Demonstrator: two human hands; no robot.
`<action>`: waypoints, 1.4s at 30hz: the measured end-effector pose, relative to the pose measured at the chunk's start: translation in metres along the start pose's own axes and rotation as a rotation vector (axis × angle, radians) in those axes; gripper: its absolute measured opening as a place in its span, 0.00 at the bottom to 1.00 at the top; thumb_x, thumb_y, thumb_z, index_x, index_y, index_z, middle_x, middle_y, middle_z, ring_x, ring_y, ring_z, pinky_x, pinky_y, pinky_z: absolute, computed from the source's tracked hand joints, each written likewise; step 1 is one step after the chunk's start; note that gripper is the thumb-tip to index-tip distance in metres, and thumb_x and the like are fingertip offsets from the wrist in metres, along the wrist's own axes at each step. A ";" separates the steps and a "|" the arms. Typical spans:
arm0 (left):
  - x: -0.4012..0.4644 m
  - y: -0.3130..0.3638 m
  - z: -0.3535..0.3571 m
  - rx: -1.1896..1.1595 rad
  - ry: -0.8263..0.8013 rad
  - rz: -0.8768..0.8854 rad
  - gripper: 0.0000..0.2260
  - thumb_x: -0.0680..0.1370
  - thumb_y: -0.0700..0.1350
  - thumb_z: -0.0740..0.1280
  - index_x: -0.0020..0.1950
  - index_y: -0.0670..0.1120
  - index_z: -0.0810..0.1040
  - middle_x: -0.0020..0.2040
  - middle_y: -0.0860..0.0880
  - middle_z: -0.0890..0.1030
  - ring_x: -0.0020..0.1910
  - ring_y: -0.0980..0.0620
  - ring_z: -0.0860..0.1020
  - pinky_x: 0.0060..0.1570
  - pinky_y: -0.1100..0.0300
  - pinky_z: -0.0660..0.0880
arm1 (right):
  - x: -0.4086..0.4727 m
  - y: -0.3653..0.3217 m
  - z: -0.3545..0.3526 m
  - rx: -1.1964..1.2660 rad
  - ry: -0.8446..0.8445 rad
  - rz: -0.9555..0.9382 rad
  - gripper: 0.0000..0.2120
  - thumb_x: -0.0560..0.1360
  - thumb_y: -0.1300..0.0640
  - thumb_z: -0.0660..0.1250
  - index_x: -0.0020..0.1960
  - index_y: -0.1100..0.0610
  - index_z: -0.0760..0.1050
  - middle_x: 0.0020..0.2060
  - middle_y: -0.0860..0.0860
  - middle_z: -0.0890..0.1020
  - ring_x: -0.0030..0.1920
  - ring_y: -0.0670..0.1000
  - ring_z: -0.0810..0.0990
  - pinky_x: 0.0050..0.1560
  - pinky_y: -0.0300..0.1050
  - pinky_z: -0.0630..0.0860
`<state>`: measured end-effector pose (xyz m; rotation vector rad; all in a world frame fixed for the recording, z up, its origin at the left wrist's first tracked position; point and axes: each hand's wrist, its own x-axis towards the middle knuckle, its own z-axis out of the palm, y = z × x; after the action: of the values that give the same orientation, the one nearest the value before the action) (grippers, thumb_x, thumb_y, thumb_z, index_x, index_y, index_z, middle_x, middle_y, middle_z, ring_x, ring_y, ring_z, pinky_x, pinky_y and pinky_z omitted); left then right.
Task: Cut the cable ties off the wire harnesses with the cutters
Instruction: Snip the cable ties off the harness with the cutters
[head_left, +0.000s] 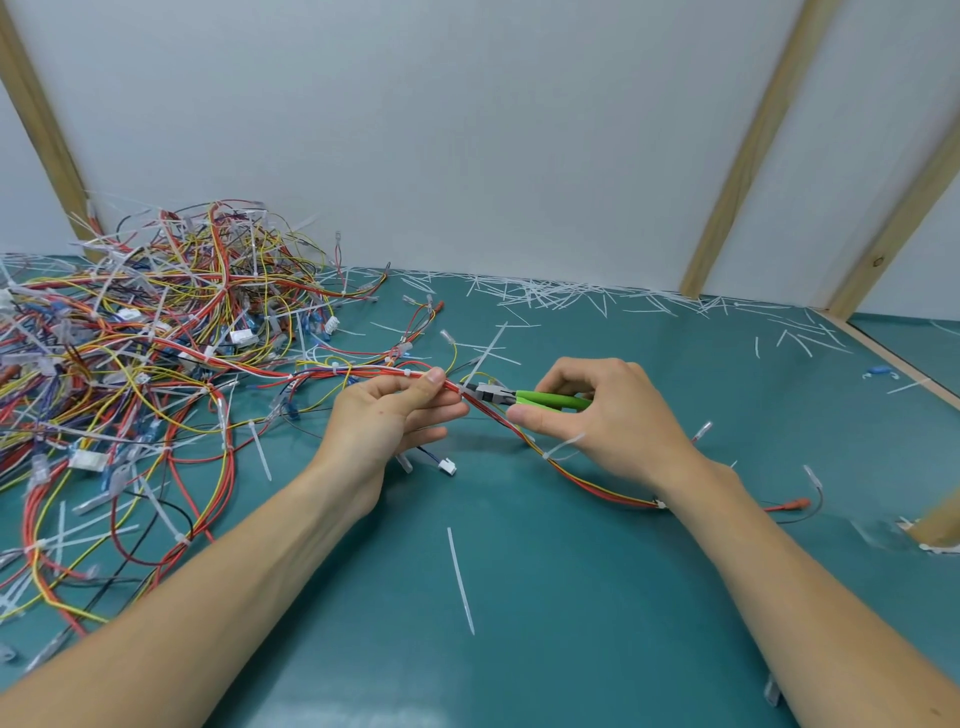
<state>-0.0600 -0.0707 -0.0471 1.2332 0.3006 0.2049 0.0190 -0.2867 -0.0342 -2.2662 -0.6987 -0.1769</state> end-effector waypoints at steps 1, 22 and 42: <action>0.000 0.000 0.000 0.000 0.001 -0.001 0.09 0.76 0.47 0.73 0.48 0.41 0.81 0.46 0.44 0.87 0.47 0.48 0.87 0.39 0.62 0.82 | 0.000 0.000 0.000 0.000 0.000 0.002 0.21 0.63 0.26 0.73 0.38 0.44 0.80 0.33 0.39 0.83 0.37 0.44 0.79 0.41 0.50 0.78; 0.000 -0.001 -0.001 0.006 0.001 0.001 0.10 0.76 0.47 0.73 0.48 0.41 0.81 0.47 0.43 0.87 0.47 0.48 0.87 0.40 0.62 0.83 | -0.001 -0.001 -0.001 -0.012 -0.004 0.006 0.22 0.63 0.26 0.73 0.39 0.45 0.81 0.32 0.40 0.83 0.37 0.45 0.79 0.41 0.51 0.79; -0.001 0.002 0.001 -0.012 -0.020 0.013 0.10 0.76 0.48 0.73 0.49 0.41 0.81 0.48 0.43 0.87 0.48 0.48 0.86 0.38 0.62 0.82 | -0.003 -0.009 0.003 0.148 0.075 0.083 0.21 0.68 0.30 0.72 0.39 0.49 0.80 0.34 0.45 0.84 0.36 0.49 0.79 0.41 0.50 0.74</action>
<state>-0.0611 -0.0710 -0.0447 1.2255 0.2732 0.2053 0.0117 -0.2808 -0.0312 -2.1317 -0.5586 -0.1637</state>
